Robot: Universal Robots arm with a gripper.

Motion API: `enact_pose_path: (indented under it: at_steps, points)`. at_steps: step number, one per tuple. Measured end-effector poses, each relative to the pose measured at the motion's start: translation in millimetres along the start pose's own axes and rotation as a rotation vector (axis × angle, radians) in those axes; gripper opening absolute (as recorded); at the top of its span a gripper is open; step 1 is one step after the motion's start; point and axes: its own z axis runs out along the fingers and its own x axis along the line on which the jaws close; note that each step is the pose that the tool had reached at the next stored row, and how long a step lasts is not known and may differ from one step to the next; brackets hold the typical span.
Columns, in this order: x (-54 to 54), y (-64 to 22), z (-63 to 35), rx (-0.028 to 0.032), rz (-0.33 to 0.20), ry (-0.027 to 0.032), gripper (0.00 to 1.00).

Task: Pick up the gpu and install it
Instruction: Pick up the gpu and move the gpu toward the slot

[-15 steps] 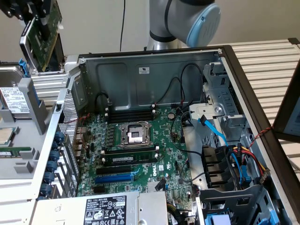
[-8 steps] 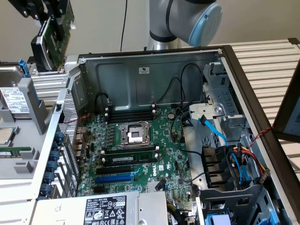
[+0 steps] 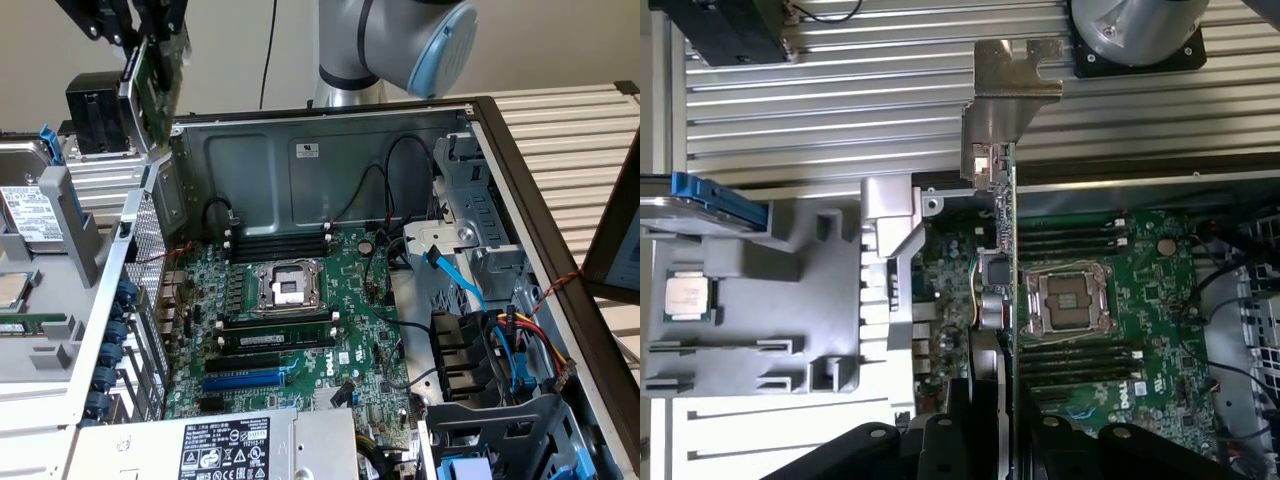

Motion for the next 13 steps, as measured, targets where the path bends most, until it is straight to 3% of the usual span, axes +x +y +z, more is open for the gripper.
enact_pose_path:
  at_steps: [13]
  points:
    - [-58.1,-4.9,5.9,0.0013,0.001,0.0110,0.28]
